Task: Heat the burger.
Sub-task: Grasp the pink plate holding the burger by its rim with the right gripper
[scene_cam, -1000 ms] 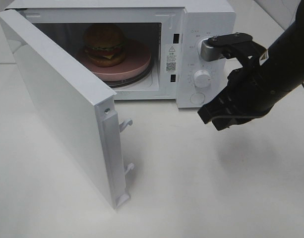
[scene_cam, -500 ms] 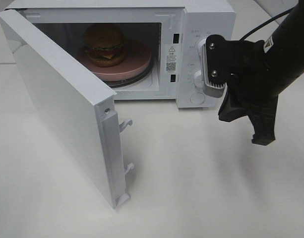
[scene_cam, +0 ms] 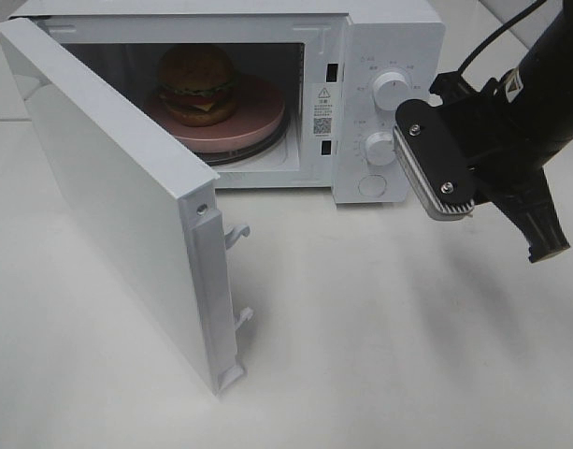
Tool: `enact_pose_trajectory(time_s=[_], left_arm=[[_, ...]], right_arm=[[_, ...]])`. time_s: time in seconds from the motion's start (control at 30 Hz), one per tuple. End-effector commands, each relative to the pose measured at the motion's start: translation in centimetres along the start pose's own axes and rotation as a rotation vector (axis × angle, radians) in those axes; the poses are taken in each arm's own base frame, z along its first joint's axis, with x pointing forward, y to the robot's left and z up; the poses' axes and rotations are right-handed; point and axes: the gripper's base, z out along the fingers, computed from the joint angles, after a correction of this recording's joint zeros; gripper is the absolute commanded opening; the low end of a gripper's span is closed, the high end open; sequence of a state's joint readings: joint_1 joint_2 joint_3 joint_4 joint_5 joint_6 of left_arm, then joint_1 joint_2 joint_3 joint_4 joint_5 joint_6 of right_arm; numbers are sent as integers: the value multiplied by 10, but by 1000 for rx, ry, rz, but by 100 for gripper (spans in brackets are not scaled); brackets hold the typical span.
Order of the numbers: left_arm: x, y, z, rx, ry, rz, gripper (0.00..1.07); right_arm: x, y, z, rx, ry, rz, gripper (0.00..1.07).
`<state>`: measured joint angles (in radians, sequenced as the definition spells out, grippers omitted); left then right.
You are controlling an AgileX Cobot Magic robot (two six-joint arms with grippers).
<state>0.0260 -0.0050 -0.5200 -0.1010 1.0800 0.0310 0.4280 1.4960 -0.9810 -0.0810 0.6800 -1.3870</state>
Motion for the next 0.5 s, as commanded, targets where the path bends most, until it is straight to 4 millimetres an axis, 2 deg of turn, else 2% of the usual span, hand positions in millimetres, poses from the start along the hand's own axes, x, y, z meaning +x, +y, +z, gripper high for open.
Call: enact_pose_trajectory(time_s=[0.03, 0.27, 0.33, 0.37, 0.43, 0.47, 0.5], left_arm=[[0, 0, 0, 0, -13, -2, 98], [0, 0, 0, 0, -13, -2, 98], [0, 0, 0, 0, -13, -2, 98], [0, 0, 0, 0, -13, -2, 98], [0, 0, 0, 0, -13, -2, 98], [0, 0, 0, 0, -13, -2, 98], [0, 0, 0, 0, -13, -2, 98]], right_arm=[[2, -3, -3, 29, 17, -29, 11], [2, -6, -3, 58, 24, -47, 20], [-6, -8, -4, 100, 24, -98, 31], [-6, -8, -4, 100, 24, -98, 31], [-15, -13, -5, 165, 7, -124, 47], [-15, -13, -5, 165, 7, -124, 47], [-20, -15, -6, 193, -10, -101, 60]])
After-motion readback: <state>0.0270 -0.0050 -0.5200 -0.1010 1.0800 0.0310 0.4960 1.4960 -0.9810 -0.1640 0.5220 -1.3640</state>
